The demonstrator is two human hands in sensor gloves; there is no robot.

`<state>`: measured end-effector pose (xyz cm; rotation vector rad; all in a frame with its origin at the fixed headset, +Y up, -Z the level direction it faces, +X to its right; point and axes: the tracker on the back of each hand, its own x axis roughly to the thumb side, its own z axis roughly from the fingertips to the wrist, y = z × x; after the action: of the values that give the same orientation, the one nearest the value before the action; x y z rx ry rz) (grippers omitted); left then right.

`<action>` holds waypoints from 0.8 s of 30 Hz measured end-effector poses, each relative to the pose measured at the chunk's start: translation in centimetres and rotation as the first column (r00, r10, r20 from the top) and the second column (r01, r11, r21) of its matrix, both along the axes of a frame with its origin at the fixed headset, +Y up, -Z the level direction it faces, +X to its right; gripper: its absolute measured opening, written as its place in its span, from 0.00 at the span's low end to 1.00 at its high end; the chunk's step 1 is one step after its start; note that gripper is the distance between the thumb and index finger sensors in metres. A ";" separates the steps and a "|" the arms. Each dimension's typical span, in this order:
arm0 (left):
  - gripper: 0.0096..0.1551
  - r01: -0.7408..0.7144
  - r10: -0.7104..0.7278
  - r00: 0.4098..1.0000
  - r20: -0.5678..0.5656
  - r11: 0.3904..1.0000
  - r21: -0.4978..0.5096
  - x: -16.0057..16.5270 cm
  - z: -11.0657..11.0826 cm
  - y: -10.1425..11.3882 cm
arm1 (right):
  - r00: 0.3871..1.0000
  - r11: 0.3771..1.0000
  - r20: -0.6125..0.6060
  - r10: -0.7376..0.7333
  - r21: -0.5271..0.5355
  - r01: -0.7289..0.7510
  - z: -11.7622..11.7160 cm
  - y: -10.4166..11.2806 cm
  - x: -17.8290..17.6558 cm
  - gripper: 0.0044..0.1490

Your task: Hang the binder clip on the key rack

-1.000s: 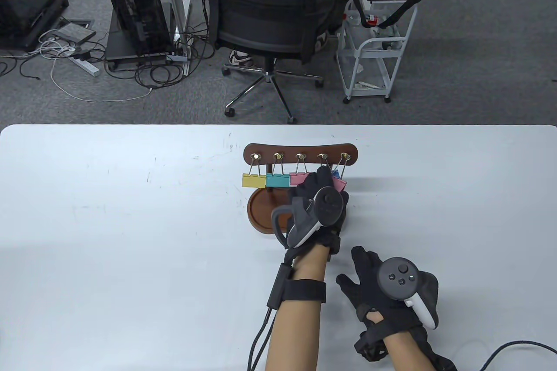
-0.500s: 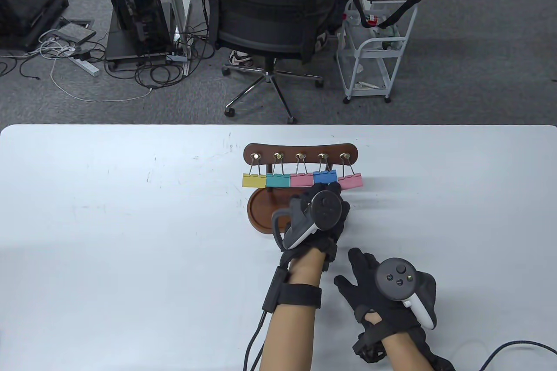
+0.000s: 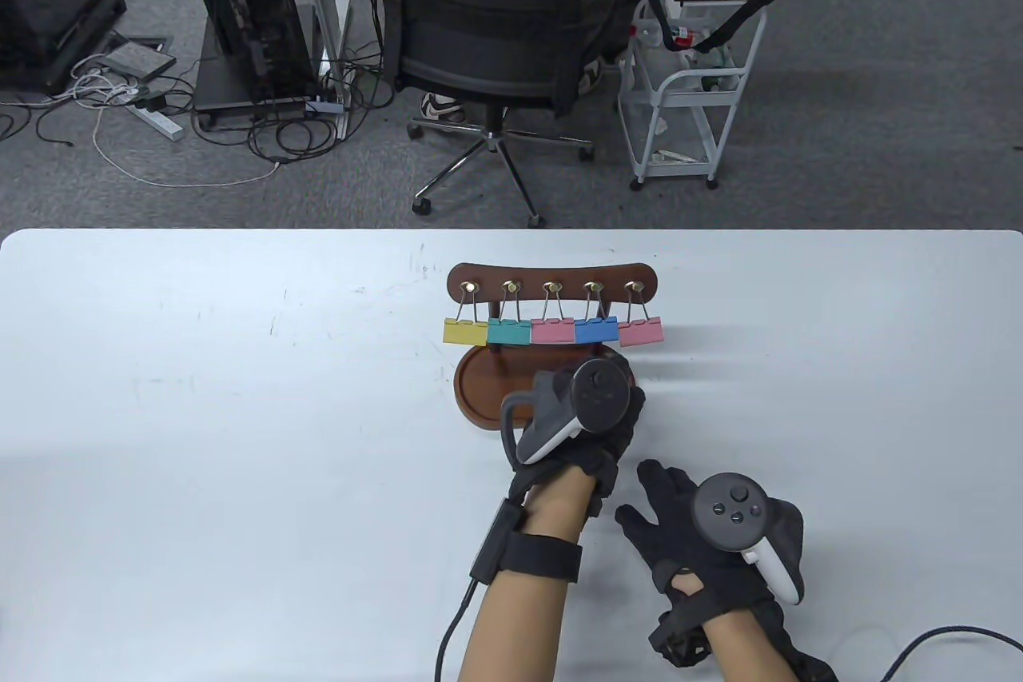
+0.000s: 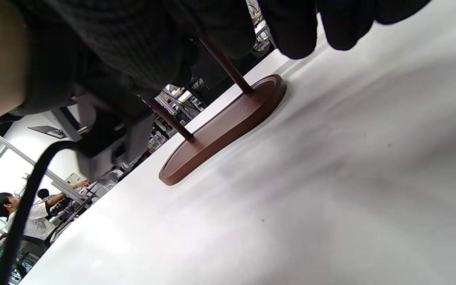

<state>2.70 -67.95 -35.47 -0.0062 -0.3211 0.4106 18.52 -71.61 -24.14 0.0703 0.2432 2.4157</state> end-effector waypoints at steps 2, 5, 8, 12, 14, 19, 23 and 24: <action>0.34 0.018 -0.017 1.000 0.020 1.000 -0.003 -0.5 0.7 0.2 | 1.000 1.000 -0.001 0.002 0.000 -0.002 0.0 0.0 0.0 0.49; 0.35 0.033 -0.034 0.999 0.040 0.999 0.022 -1.7 2.1 0.7 | 1.000 1.000 0.001 -0.001 0.003 0.001 -0.1 0.0 0.1 0.49; 0.35 0.042 -0.045 0.998 0.037 0.997 0.061 -3.2 3.8 1.3 | 1.000 1.000 0.008 -0.003 0.008 0.003 -0.1 0.0 0.2 0.49; 0.36 0.062 -0.064 0.998 0.014 0.994 0.088 -5.3 5.7 1.9 | 1.000 1.000 0.015 -0.003 0.026 0.002 -0.1 0.2 0.3 0.49; 0.37 0.075 -0.075 0.997 -0.003 0.992 0.097 -6.6 6.8 2.0 | 1.000 0.999 0.016 0.001 0.036 -0.001 -0.1 0.3 0.3 0.49; 0.39 0.087 -0.084 0.996 -0.030 0.990 0.108 -9.0 8.7 1.4 | 1.000 0.999 0.013 0.007 0.045 -0.008 -0.1 0.3 0.2 0.49; 0.39 0.095 -0.090 0.995 -0.043 0.988 0.119 -10.3 10.0 0.7 | 1.000 0.999 0.014 0.004 0.049 -0.004 -0.1 0.3 0.2 0.49; 0.40 0.092 -0.087 0.995 -0.048 0.988 0.123 -10.6 10.3 0.5 | 1.000 0.999 0.015 0.004 0.053 -0.004 -0.1 0.4 0.2 0.49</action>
<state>-7.90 -67.42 -25.17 0.1101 -0.3031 0.3005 18.73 -71.25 -24.20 0.0762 0.1726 2.4259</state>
